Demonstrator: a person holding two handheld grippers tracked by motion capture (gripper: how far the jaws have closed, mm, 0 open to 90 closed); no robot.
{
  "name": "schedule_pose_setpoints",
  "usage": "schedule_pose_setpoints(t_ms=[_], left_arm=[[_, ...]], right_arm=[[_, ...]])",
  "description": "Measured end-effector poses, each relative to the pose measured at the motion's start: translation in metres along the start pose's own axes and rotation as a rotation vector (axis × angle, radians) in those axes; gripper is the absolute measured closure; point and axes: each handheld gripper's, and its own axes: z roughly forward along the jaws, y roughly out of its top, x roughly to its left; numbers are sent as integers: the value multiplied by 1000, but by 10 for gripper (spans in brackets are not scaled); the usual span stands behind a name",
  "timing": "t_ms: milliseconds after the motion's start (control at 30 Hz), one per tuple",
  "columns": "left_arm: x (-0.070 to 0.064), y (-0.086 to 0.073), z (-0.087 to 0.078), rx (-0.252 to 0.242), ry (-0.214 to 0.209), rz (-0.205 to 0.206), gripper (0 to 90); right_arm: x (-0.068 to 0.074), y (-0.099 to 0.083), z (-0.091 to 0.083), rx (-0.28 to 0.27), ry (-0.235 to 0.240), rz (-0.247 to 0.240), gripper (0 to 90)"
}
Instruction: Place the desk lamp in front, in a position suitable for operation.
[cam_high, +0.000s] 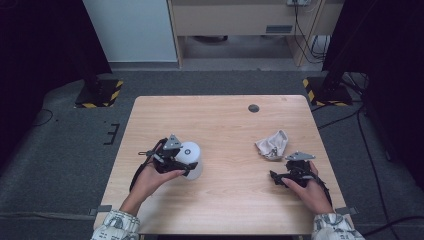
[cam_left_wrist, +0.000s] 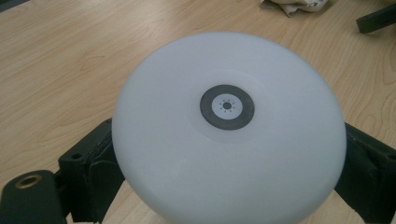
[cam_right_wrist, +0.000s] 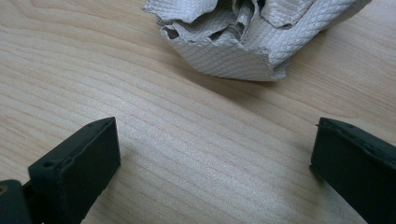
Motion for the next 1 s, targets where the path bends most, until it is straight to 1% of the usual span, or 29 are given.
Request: schedule_pose_setpoints(t_ms=[233,433,567,667,900,967,1000], left_arm=[[-11,5,5,3,-23,19,79],[-22,11,11,15,-56,43,80],[-30,19,18,34,-87,77,79],[-37,25,25,39,-107,92,80],[-57,38,37,64,-154,140,79],[-63,41,38,80,-162,154,79],[-65,43,39,90,-166,169,79]], right_arm=[[0,0,0,-1,-2,2,16],[0,0,0,0,0,1,15],[0,0,0,0,1,-1,15],[0,0,0,0,1,-1,15],[0,0,0,0,1,-1,15],[0,0,0,0,1,-1,15],[0,0,0,0,1,-1,15]])
